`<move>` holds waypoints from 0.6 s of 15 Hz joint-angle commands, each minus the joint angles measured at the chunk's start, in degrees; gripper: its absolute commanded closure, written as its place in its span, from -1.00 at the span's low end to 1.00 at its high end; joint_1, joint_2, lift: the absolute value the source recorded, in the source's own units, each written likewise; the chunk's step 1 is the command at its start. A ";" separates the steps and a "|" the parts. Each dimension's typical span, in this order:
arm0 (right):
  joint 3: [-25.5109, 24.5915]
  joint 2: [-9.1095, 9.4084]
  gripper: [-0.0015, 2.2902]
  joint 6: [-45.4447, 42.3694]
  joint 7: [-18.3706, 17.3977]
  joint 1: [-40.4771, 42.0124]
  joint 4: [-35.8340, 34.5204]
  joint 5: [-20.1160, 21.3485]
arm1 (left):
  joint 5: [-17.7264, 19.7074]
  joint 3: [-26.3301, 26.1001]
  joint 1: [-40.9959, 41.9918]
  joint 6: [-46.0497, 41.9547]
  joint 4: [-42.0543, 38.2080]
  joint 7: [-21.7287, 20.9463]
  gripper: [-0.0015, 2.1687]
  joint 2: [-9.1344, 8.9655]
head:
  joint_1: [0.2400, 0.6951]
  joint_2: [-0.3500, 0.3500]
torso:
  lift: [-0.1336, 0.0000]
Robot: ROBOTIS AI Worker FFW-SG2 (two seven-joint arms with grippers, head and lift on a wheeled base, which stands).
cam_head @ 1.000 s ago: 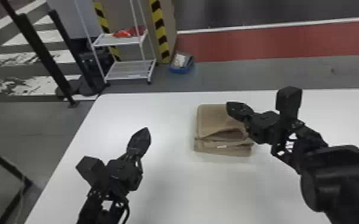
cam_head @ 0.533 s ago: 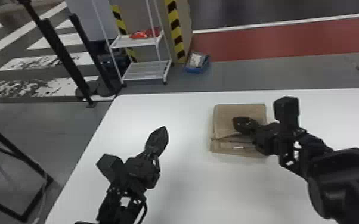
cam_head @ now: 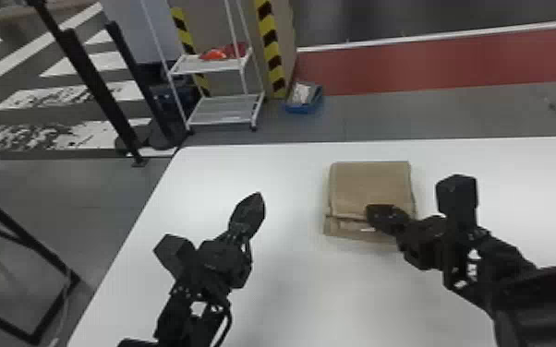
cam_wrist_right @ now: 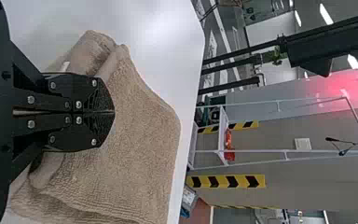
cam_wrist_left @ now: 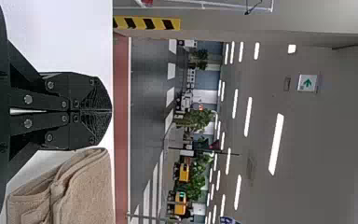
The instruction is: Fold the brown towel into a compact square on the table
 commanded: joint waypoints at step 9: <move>-1.58 -0.64 0.95 -1.89 -0.01 6.93 -3.66 -0.79 | 0.05 -0.11 -0.46 0.73 0.06 -0.08 0.95 0.00 | 1.00 0.74 | -0.84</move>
